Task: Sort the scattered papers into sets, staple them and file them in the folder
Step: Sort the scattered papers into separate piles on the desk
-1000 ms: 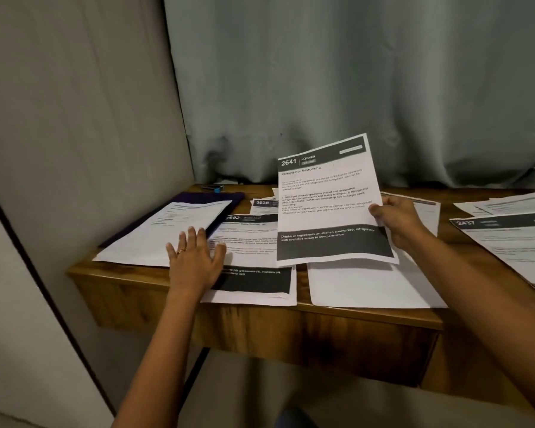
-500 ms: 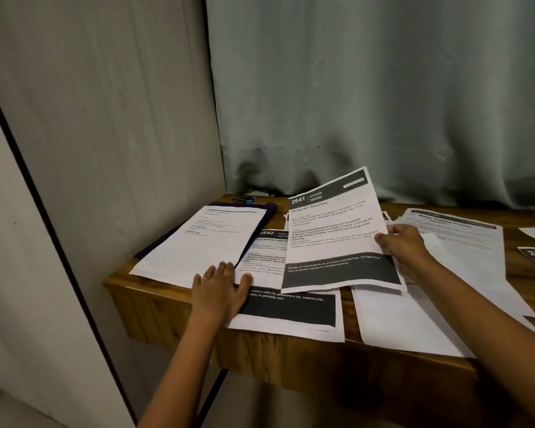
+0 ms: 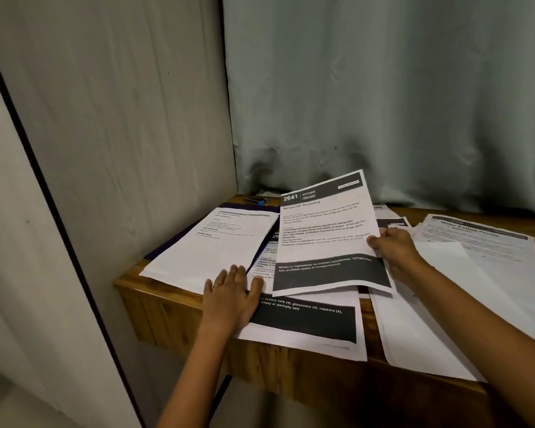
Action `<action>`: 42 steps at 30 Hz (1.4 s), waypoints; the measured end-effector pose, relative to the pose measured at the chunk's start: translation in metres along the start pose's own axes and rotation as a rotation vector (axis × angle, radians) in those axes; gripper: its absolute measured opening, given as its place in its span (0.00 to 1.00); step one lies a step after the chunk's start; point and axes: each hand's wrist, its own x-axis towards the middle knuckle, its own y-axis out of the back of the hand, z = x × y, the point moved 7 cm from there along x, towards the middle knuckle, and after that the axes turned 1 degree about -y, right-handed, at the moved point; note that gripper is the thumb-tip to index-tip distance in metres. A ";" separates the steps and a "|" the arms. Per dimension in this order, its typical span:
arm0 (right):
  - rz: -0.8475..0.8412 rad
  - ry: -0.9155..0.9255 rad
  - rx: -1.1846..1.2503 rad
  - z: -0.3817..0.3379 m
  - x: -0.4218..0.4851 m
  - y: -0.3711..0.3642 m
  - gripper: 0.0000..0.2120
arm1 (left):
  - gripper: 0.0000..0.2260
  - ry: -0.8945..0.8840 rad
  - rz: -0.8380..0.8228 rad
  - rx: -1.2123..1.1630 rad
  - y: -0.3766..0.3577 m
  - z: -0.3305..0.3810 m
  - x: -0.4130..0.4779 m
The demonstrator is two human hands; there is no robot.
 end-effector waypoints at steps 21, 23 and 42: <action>-0.341 0.197 -0.535 -0.033 -0.056 -0.217 0.20 | 0.30 0.385 0.305 -0.745 0.037 -0.064 0.004; -0.348 0.222 -0.656 -0.031 -0.062 -0.223 0.22 | 0.31 0.368 0.294 -0.720 0.036 -0.063 0.005; -0.370 0.329 -0.704 -0.038 -0.084 -0.221 0.40 | 0.31 0.331 0.115 -0.346 0.030 -0.049 0.011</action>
